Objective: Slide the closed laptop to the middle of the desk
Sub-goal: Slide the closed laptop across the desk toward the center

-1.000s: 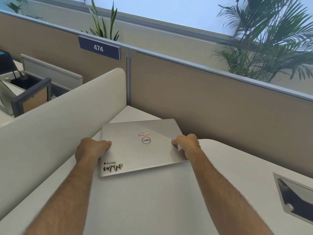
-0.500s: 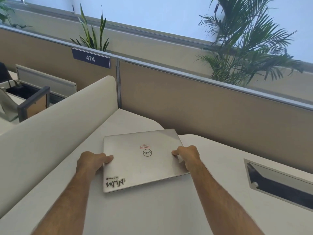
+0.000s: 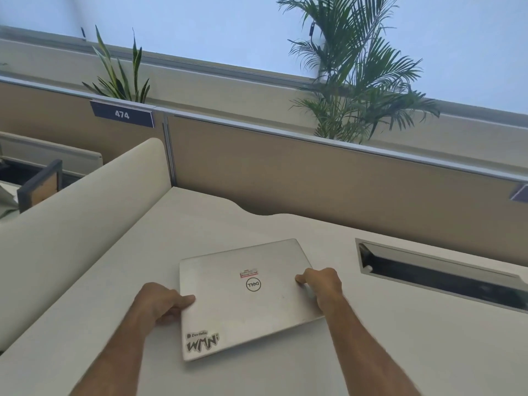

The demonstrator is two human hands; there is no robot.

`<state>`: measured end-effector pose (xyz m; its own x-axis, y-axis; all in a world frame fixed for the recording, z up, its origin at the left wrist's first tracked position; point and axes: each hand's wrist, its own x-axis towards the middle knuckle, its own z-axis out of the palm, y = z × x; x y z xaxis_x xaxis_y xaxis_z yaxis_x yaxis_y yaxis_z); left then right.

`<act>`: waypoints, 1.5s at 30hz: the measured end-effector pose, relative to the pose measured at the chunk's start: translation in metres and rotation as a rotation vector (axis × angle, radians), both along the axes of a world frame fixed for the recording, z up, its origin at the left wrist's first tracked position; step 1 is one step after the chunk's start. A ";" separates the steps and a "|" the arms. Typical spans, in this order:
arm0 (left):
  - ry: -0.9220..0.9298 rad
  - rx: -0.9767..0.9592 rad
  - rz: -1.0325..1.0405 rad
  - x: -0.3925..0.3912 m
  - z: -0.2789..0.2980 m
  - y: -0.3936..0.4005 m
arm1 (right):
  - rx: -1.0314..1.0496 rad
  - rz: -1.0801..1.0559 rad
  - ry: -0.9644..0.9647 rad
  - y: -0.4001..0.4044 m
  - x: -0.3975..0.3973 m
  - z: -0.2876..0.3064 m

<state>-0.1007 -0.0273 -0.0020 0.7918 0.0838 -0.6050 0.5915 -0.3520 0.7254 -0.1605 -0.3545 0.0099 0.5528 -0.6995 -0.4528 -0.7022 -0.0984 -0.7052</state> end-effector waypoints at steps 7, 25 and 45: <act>0.034 -0.002 -0.119 -0.051 0.003 -0.024 | 0.015 -0.100 0.022 -0.020 -0.073 -0.001; 0.034 0.048 -0.398 -0.163 0.001 -0.086 | 0.028 -0.289 0.034 -0.071 -0.266 -0.015; 0.042 0.081 -0.440 -0.204 -0.001 -0.105 | -0.010 -0.367 0.075 -0.078 -0.330 -0.032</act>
